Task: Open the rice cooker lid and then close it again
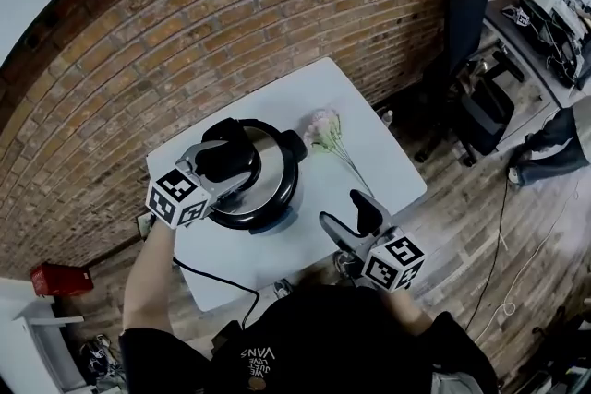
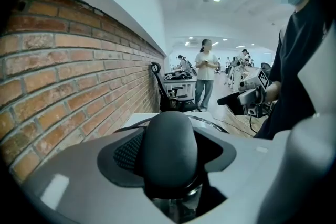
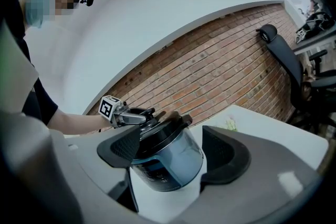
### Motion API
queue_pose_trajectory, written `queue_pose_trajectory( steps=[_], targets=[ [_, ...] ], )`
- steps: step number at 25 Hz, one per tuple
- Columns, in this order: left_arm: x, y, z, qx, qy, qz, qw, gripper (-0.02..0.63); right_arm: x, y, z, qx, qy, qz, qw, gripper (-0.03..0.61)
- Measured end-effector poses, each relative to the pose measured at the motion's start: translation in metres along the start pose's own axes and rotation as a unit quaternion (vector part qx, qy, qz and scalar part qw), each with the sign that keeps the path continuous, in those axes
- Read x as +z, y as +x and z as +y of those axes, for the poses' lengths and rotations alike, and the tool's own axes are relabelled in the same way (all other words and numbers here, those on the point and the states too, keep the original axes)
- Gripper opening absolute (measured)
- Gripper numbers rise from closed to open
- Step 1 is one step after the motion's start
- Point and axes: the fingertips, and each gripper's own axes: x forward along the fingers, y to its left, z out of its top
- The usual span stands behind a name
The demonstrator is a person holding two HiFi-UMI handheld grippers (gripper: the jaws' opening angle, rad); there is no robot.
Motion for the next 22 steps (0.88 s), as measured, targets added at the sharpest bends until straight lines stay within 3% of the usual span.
queue_pose_trajectory(
  steps=[6, 15, 22],
  targets=[
    [0.001, -0.002, 0.0, 0.023, 0.005, -0.024, 0.9994, 0.282, 0.001, 0.003, 0.001, 0.016, -0.007, 0.008, 1.0, 0.363],
    [-0.005, -0.017, 0.005, 0.098, -0.008, -0.04, 0.9944, 0.285, 0.003, 0.014, 0.011, 0.048, -0.019, 0.024, 0.998, 0.362],
    [-0.007, -0.064, 0.009, 0.18, -0.05, -0.092, 0.978, 0.296, 0.009, 0.025, 0.02, 0.08, -0.035, 0.036, 0.995, 0.362]
  ],
)
